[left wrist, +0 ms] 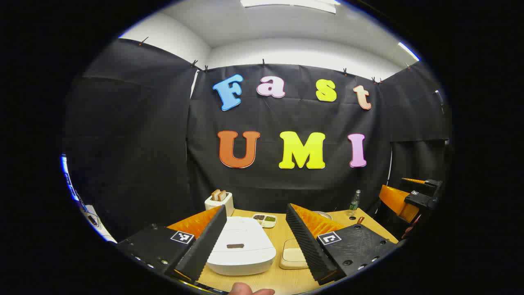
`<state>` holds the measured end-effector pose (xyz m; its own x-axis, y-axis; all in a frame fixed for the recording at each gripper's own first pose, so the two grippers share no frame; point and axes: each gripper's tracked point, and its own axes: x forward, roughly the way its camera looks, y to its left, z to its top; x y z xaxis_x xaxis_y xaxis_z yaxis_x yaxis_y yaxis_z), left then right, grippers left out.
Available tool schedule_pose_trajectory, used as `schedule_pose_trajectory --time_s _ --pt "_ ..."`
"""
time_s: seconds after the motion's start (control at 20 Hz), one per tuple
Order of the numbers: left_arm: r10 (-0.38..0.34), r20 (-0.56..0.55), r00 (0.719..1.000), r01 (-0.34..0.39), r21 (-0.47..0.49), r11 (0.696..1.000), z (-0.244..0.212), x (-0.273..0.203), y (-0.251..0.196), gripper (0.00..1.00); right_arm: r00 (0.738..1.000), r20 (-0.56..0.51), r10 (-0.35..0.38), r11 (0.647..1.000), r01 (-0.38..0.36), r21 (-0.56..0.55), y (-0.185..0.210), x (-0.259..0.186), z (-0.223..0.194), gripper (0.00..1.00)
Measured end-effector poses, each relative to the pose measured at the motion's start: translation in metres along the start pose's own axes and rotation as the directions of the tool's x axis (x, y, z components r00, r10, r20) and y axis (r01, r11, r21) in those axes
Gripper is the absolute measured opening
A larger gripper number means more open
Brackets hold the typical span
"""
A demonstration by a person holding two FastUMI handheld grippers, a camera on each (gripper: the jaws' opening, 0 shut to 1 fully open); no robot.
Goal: Close the left gripper, press the button to open the rice cooker; take a wooden spoon from the chopstick holder with the right hand, scoop a spoonful of rice and pour it into the rice cooker, then put the wooden spoon back into the chopstick holder.
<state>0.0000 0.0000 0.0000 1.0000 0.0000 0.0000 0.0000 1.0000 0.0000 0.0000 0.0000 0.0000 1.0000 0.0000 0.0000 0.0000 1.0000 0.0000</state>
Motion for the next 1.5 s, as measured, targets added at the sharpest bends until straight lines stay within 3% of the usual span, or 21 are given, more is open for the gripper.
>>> schedule_pose_trajectory --time_s 1.0,1.5 --pt "0.004 -0.073 0.997 -0.006 -0.023 1.000 -0.013 0.005 0.002 0.94 1.000 -0.005 -0.030 0.999 0.030 0.014 -0.020 0.004 0.014 0.99" --pt "0.006 -0.162 0.987 -0.010 -0.022 1.000 -0.039 0.018 -0.002 0.94 0.999 -0.035 -0.042 0.999 0.043 0.014 -0.037 0.015 -0.004 0.99"
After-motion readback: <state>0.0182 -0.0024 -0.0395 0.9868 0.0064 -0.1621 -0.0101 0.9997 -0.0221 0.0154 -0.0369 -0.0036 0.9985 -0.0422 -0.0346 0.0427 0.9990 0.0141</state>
